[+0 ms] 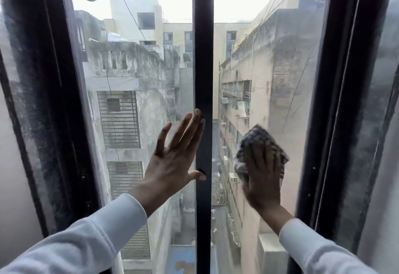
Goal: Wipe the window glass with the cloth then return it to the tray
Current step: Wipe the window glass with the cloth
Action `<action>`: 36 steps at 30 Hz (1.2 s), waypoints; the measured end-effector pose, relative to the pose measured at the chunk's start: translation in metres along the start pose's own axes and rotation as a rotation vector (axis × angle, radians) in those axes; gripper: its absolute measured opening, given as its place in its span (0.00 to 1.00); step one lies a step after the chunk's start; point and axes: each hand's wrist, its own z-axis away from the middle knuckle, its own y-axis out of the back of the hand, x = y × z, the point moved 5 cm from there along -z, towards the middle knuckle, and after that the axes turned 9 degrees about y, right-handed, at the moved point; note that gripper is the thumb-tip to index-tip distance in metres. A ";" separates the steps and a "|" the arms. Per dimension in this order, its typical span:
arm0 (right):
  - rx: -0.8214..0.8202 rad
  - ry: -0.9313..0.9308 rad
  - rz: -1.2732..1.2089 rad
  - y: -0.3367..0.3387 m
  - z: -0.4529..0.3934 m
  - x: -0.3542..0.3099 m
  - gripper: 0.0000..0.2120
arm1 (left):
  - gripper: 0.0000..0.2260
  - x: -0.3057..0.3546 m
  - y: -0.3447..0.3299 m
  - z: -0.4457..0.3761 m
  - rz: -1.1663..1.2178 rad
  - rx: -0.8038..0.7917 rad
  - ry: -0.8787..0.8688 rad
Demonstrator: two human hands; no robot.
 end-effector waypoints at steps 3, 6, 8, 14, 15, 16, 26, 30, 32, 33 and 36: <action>-0.105 0.564 0.049 -0.005 -0.018 -0.025 0.40 | 0.66 0.003 0.004 -0.001 -0.066 0.007 0.013; 0.038 0.180 0.055 0.017 -0.100 0.033 0.35 | 0.65 0.004 0.006 0.001 -0.092 0.009 0.028; 0.113 -0.174 -0.015 0.028 -0.093 0.039 0.35 | 0.65 0.005 0.008 0.001 -0.095 -0.006 0.040; -0.052 0.443 0.110 0.021 -0.094 0.018 0.32 | 0.67 0.009 0.010 0.000 -0.172 -0.032 0.040; 0.025 0.257 0.109 0.026 -0.114 0.041 0.32 | 0.67 0.009 0.010 -0.001 -0.165 -0.041 0.044; 0.086 -0.010 0.078 0.035 -0.122 0.060 0.32 | 0.67 0.010 0.010 -0.001 -0.155 -0.057 0.051; 0.034 0.244 0.137 0.011 -0.080 0.026 0.36 | 0.69 0.011 0.014 -0.007 -0.064 -0.059 -0.009; 0.031 -0.073 0.022 -0.003 0.000 -0.010 0.43 | 0.67 0.016 0.014 0.000 -0.028 -0.041 0.019; -0.050 0.360 0.057 -0.010 -0.016 -0.024 0.42 | 0.68 0.016 0.016 -0.003 -0.041 -0.041 0.030; -0.045 0.499 0.133 -0.007 -0.044 -0.017 0.40 | 0.68 0.015 0.016 -0.003 -0.037 -0.048 0.030; 0.039 0.148 0.197 0.020 -0.126 0.039 0.32 | 0.67 0.014 0.014 -0.003 0.013 -0.056 0.039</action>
